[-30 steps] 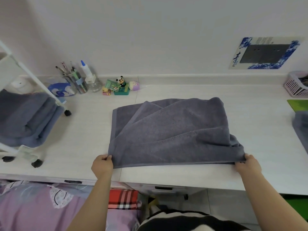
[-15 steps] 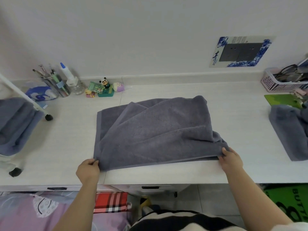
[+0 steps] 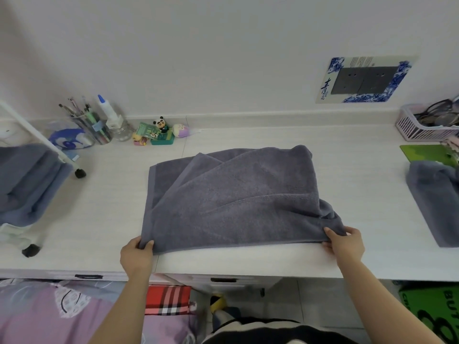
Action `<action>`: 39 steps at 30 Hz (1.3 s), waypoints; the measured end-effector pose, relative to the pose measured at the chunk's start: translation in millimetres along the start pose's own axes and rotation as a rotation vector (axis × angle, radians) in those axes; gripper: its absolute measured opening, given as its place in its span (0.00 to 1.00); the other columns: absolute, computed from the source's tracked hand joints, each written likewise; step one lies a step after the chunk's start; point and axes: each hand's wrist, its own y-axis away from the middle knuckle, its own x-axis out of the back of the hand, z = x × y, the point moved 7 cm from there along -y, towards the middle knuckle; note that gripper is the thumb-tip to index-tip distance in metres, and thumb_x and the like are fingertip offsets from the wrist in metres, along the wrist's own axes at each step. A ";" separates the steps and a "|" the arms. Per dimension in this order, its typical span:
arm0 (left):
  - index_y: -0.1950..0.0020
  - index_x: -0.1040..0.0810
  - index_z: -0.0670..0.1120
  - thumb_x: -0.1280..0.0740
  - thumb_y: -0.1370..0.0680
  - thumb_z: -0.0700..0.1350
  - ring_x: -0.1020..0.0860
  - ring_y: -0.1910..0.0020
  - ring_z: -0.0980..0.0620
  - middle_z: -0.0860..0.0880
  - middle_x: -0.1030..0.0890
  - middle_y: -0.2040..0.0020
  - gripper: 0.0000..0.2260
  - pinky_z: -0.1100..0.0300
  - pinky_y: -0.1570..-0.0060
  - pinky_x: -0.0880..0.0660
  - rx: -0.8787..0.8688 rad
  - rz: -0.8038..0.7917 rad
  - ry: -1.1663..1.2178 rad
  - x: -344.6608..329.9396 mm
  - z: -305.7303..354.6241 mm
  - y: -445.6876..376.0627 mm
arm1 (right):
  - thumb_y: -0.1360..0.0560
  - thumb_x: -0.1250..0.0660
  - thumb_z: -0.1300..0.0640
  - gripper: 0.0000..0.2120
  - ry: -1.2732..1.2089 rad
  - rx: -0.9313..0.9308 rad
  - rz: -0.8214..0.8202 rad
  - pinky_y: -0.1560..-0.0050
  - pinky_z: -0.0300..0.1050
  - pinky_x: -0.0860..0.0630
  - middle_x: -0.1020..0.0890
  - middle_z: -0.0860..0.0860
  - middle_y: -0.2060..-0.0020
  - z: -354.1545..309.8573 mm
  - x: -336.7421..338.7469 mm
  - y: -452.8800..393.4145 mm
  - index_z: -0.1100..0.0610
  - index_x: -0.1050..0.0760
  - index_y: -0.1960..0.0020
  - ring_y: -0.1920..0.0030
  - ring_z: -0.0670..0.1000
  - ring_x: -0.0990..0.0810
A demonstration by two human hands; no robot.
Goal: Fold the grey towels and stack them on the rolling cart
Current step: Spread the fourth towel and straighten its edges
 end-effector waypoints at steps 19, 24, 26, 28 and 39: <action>0.26 0.41 0.38 0.26 0.29 0.52 0.40 0.31 0.35 0.35 0.37 0.30 0.39 0.40 0.34 0.38 -0.055 -0.079 -0.137 -36.7 5.7 19.2 | 0.24 0.35 0.54 0.19 0.354 0.232 0.065 0.58 0.51 0.29 0.23 0.57 0.54 -6.4 0.7 36.2 0.58 0.41 0.40 0.58 0.60 0.25; 0.22 0.48 0.45 0.30 0.26 0.53 0.49 0.26 0.37 0.37 0.50 0.24 0.40 0.40 0.28 0.51 -0.150 -0.055 -0.388 -45.0 12.8 30.5 | 0.22 0.39 0.52 0.07 0.630 0.350 0.056 0.61 0.46 0.33 0.23 0.54 0.52 -6.0 -11.2 39.1 0.55 0.33 0.49 0.60 0.56 0.26; 0.22 0.46 0.47 0.33 0.24 0.53 0.52 0.24 0.40 0.38 0.52 0.23 0.35 0.40 0.28 0.58 -0.218 -0.053 -0.484 -49.4 19.0 34.8 | 0.22 0.40 0.52 0.08 0.688 0.422 0.056 0.60 0.45 0.33 0.24 0.54 0.48 -10.1 -14.5 41.5 0.54 0.28 0.45 0.54 0.57 0.24; 0.22 0.44 0.48 0.38 0.21 0.53 0.52 0.24 0.41 0.39 0.51 0.22 0.29 0.41 0.28 0.60 -0.332 -0.074 -0.527 -56.3 29.0 42.9 | 0.23 0.37 0.54 0.10 0.698 0.568 0.074 0.59 0.46 0.32 0.23 0.56 0.49 -18.2 -20.3 48.8 0.55 0.24 0.44 0.50 0.58 0.25; 0.26 0.37 0.54 0.48 0.18 0.56 0.44 0.26 0.46 0.47 0.40 0.25 0.21 0.47 0.29 0.48 -0.497 -0.375 -0.602 -89.1 61.4 61.0 | 0.24 0.34 0.53 0.09 0.830 0.751 0.012 0.46 0.54 0.32 0.21 0.55 0.49 -20.5 -64.2 68.4 0.55 0.20 0.47 0.46 0.59 0.28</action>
